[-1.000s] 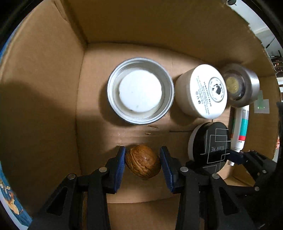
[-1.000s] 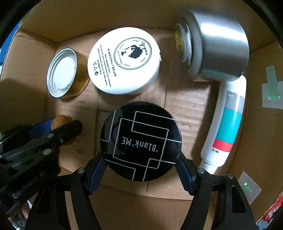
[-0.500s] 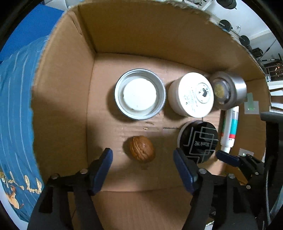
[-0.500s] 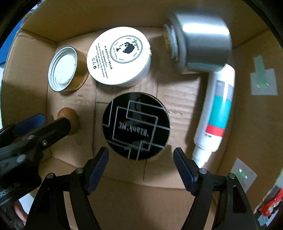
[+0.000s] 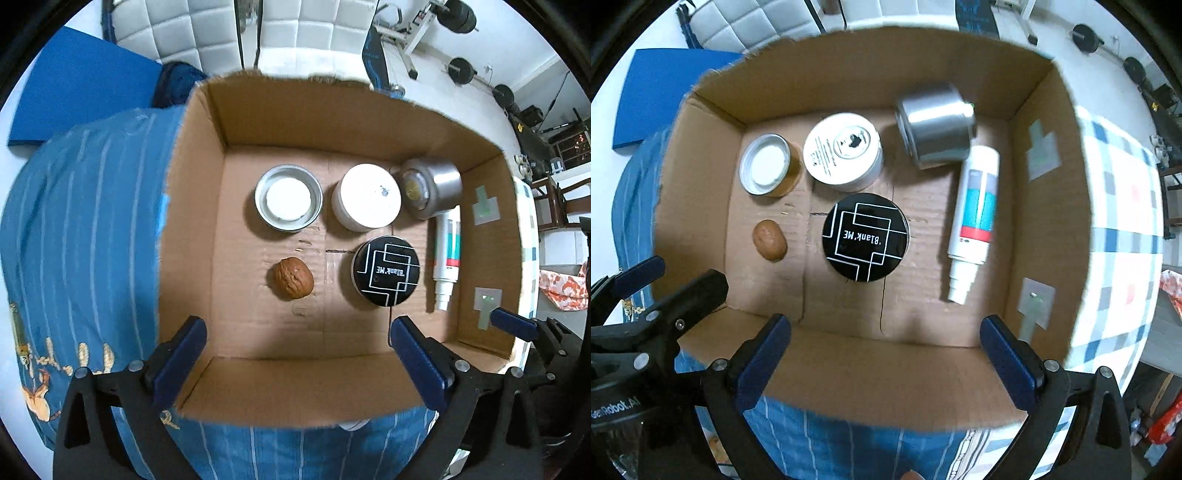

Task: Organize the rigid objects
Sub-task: 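Open both grippers and lift them out of the box, then grasp the small white round device on the bed with the right gripper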

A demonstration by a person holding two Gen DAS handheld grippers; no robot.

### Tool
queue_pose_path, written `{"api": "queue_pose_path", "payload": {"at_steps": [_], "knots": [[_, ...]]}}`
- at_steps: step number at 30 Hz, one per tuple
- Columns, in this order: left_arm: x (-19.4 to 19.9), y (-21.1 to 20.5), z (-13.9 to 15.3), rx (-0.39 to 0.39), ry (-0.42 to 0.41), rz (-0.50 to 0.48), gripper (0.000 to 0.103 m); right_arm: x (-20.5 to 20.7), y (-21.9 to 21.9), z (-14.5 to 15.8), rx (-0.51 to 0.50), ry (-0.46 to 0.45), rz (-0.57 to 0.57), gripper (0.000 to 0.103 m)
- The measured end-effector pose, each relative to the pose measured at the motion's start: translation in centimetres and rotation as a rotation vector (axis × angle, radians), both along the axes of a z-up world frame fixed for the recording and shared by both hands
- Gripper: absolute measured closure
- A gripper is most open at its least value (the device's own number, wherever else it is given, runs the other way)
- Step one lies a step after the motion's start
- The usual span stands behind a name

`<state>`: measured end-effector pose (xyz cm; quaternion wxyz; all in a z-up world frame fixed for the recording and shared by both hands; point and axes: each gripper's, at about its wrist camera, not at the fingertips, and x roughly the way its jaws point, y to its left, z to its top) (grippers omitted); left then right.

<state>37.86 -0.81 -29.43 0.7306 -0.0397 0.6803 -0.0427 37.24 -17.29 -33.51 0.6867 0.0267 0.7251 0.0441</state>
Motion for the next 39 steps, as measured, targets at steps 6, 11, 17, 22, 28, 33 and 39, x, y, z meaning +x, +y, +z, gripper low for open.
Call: {"api": "queue_pose_path", "payload": {"at_steps": [6, 11, 17, 22, 28, 33, 39], "knots": [[-2.3, -0.1, 4.0, 0.034, -0.131, 0.018, 0.001, -1.8, -0.1, 4.9, -0.009, -0.103, 0.001, 0.000], [-5.1, 0.0, 7.5, 0.041, -0.228, 0.027, 0.001, -4.0, -0.5, 8.7, -0.018, -0.198, -0.009, 0.000], [-8.5, -0.4, 10.9, 0.051, -0.315, 0.026, 0.001, -7.1, -0.8, 12.6, -0.023, -0.294, -0.019, 0.000], [-11.0, -0.6, 12.8, 0.061, -0.374, 0.034, 0.001, -9.5, -1.2, 14.5, -0.019, -0.355, -0.013, 0.000], [-13.0, -0.8, 10.6, 0.076, -0.337, 0.028, 0.001, -11.7, -1.3, 12.8, 0.000, -0.306, -0.005, 0.000], [-14.1, 0.2, 5.4, 0.057, -0.210, 0.025, 0.001, -13.4, -0.4, 7.4, 0.012, -0.193, 0.007, 0.000], [-14.9, 2.5, -2.5, 0.067, -0.056, 0.050, 0.001, -14.3, 1.9, -0.1, 0.029, -0.086, 0.030, 0.000]]}}
